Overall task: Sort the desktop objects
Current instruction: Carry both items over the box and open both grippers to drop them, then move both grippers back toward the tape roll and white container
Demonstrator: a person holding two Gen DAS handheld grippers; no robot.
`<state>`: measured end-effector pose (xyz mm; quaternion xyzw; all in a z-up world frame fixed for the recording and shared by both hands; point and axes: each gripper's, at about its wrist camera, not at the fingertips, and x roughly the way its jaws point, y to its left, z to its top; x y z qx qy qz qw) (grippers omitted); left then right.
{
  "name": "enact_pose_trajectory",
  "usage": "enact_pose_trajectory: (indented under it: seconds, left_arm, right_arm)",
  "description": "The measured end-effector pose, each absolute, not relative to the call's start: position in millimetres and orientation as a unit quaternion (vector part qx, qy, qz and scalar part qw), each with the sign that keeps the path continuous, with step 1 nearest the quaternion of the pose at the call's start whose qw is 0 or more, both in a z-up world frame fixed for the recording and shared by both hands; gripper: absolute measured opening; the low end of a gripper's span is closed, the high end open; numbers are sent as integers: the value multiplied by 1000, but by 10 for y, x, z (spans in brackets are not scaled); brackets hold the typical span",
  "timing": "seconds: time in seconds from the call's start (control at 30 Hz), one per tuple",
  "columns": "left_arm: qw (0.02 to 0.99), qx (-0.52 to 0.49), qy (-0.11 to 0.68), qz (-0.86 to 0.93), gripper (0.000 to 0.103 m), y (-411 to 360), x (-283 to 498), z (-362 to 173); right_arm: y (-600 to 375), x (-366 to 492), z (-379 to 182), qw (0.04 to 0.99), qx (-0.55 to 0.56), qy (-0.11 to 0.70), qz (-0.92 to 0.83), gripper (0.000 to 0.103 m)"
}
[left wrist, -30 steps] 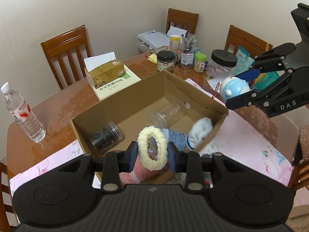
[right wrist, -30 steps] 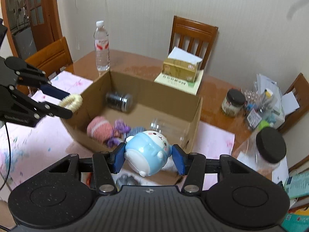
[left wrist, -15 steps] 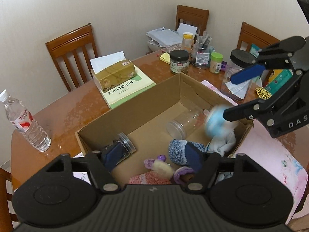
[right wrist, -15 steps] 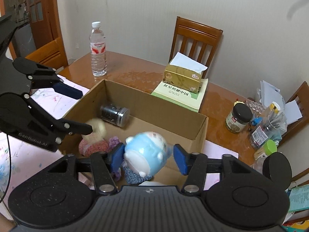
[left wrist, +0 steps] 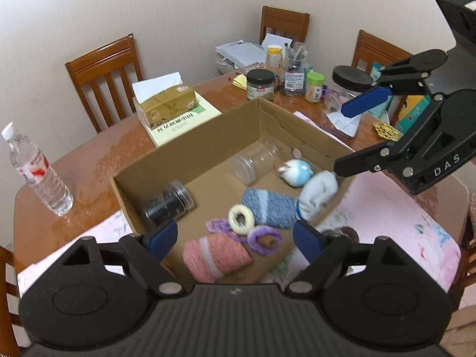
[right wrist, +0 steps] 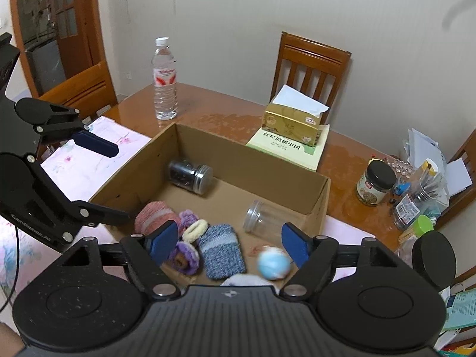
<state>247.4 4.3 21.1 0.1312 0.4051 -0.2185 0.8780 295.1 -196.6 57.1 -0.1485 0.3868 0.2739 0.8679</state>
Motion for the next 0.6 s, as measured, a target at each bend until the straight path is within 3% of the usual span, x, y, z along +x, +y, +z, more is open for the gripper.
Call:
enact_pose_trajectory:
  seconds: [0.6]
  left_arm:
    - [858, 129, 426, -258, 85, 77, 1794, -49]
  right_arm:
    - [-2017, 2171, 138, 842, -130, 437, 289, 85]
